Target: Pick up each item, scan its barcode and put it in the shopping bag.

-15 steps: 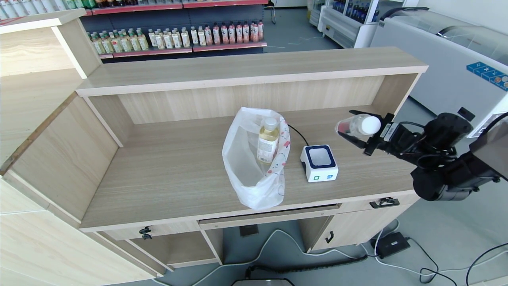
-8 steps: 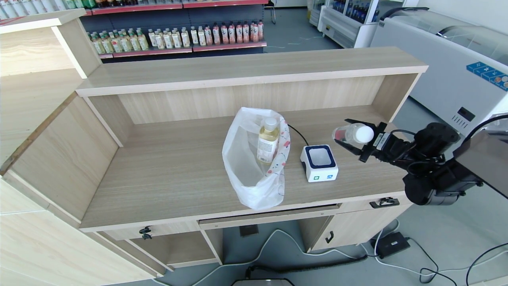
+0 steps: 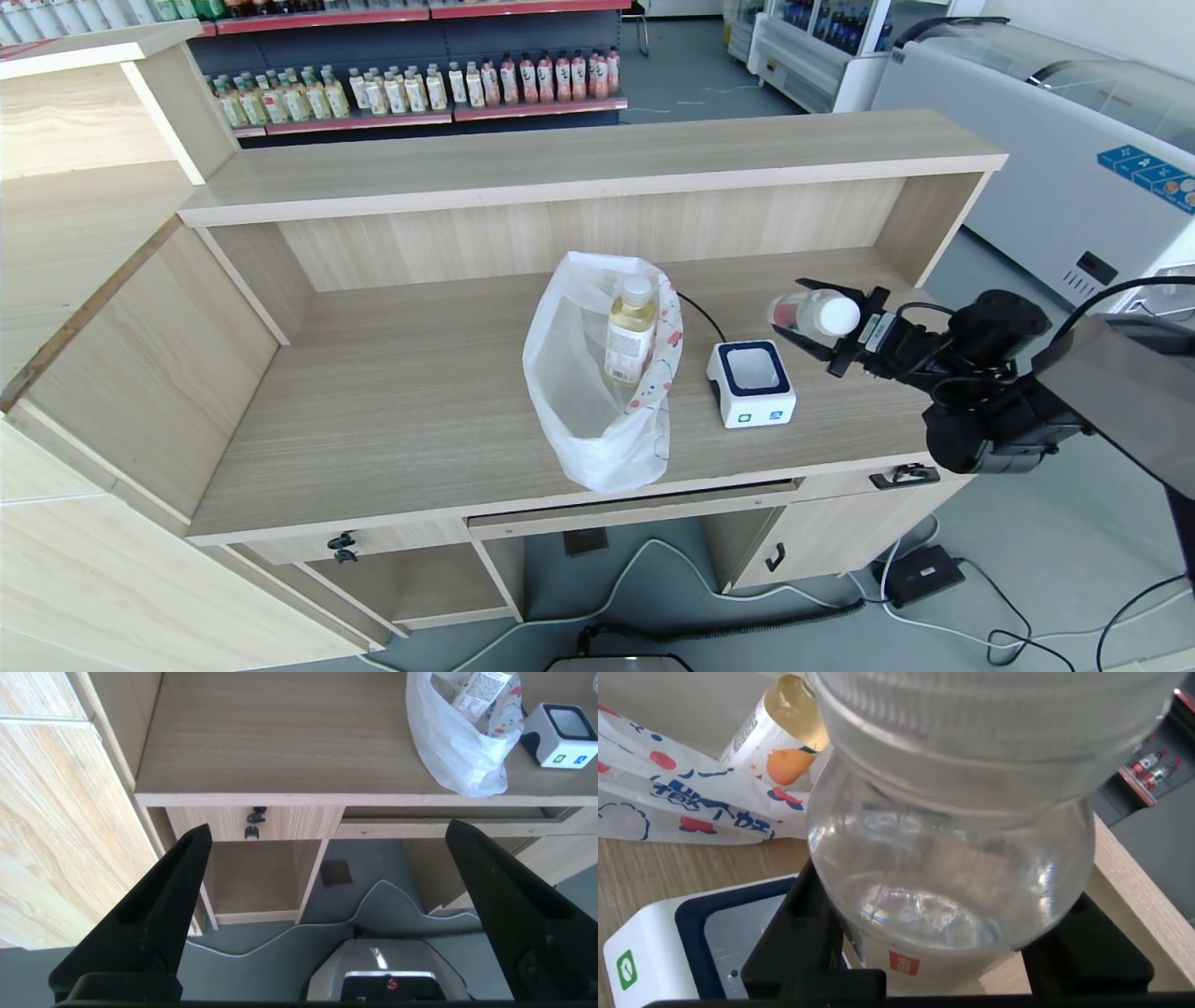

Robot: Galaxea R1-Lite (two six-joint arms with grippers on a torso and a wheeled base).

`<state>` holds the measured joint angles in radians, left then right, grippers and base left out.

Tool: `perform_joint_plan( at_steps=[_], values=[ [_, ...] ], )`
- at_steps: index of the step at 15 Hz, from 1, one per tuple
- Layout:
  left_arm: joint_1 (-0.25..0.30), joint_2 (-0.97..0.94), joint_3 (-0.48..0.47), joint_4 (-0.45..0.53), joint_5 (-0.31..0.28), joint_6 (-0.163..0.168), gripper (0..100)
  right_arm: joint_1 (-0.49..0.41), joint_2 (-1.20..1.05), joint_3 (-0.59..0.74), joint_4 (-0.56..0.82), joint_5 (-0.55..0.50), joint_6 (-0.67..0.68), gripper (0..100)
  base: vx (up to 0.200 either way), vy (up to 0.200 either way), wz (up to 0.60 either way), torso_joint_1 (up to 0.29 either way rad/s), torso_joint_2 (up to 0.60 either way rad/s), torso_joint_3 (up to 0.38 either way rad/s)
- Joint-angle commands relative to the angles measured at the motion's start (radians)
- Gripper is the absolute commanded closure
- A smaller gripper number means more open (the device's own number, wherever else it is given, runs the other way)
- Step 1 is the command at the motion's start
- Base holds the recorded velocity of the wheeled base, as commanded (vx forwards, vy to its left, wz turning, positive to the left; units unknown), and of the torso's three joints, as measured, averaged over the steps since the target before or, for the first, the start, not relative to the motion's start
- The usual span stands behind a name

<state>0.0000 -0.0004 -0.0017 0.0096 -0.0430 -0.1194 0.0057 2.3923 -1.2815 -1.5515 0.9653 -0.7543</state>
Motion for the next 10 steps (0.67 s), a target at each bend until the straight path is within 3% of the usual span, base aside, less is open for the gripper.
perform_joint_plan(
  at_steps=[1,10],
  values=[
    [0.0,0.0,0.0,0.001,0.0,0.0,0,0.016,0.039,-0.035,-0.002,0.0,0.012,100,0.0,0.0,0.0,0.0,0.0,0.0],
    [0.0,0.0,0.0,0.001,0.0,0.0,0,0.057,0.108,-0.104,0.001,0.0,0.013,100,0.0,0.0,0.0,0.0,0.0,0.0]
  ],
)
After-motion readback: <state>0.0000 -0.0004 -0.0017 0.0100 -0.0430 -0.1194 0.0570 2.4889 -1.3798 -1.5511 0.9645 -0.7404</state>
